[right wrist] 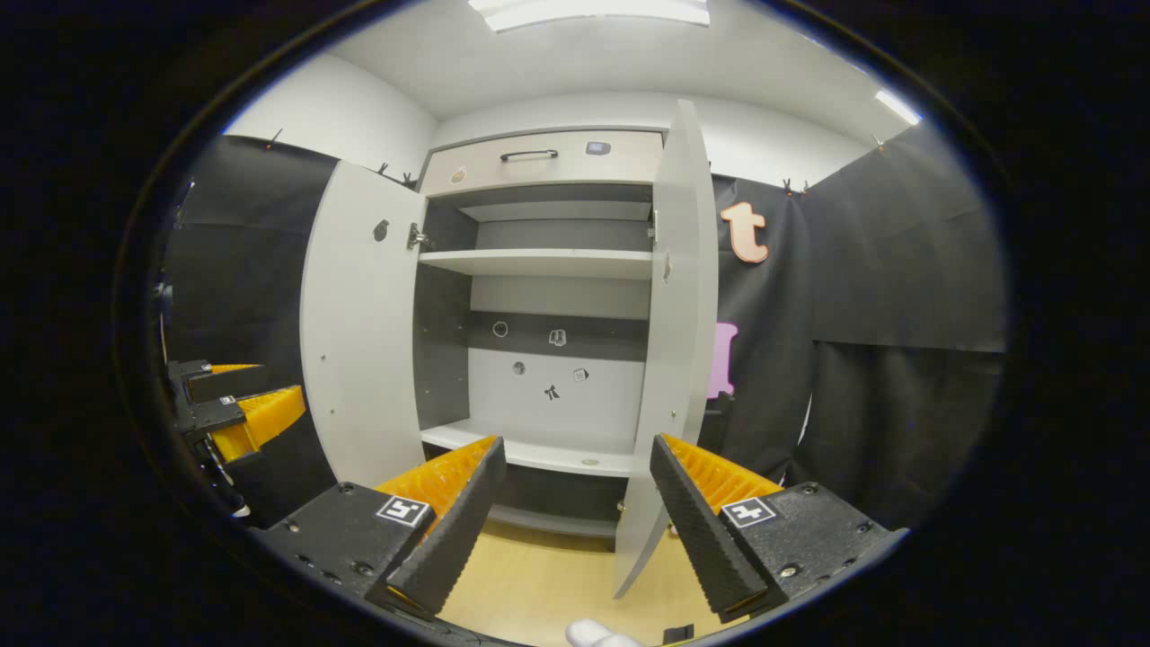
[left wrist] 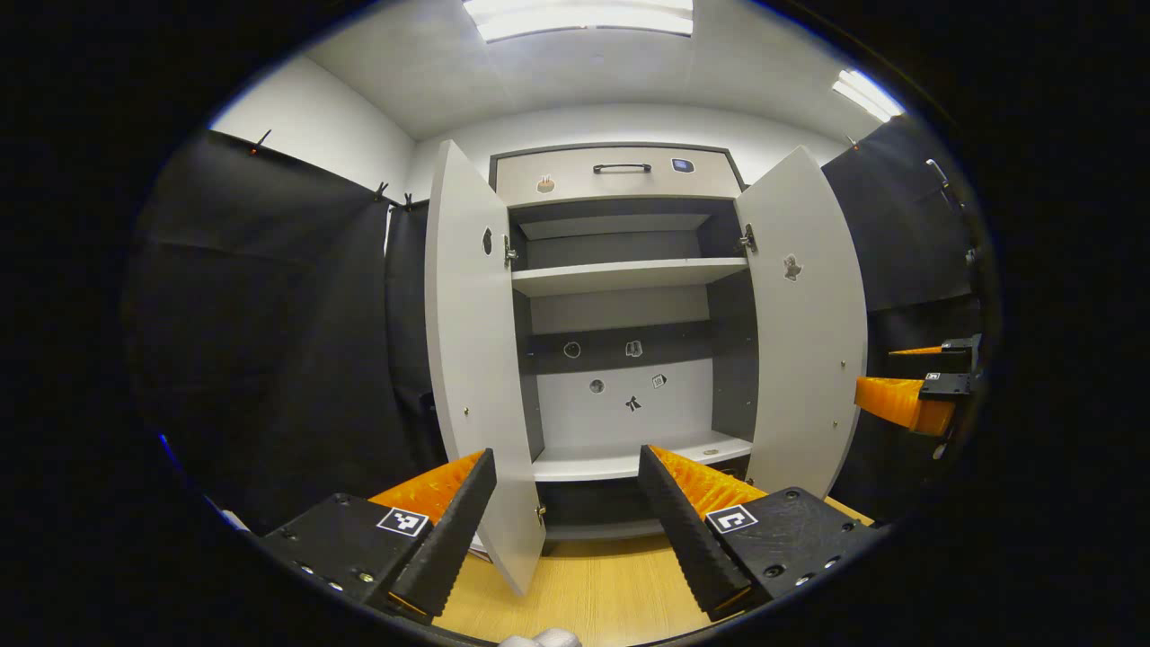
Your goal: Open the right door of the double-door shoe cabinet with the right hand, and open the left door with the left hand.
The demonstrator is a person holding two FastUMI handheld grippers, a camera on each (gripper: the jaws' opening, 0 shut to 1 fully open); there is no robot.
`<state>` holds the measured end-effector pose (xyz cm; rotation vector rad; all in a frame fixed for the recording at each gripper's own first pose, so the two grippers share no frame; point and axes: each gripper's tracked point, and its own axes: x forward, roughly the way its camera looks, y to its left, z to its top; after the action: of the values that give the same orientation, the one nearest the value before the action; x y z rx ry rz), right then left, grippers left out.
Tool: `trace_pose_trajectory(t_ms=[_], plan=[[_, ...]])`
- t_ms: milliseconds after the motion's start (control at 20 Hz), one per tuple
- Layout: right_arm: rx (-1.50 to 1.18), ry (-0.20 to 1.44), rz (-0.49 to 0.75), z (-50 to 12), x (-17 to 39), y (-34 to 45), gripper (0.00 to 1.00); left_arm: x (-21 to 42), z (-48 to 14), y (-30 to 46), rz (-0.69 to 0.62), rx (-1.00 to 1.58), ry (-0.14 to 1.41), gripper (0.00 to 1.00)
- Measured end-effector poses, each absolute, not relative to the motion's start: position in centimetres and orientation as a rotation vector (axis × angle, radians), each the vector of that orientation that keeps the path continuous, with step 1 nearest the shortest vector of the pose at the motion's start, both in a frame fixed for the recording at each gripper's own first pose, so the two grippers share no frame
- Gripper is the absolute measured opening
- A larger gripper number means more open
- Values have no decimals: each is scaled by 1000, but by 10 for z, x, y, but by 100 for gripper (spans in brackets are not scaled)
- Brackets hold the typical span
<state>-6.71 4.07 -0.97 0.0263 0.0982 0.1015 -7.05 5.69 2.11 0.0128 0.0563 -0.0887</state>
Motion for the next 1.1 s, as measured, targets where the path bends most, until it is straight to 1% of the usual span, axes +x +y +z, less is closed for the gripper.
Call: trace_pose_trajectory(t_ms=[1100], plan=[[16, 82, 87, -6, -59, 38, 100, -64, 15, 64, -82, 23, 63, 96]])
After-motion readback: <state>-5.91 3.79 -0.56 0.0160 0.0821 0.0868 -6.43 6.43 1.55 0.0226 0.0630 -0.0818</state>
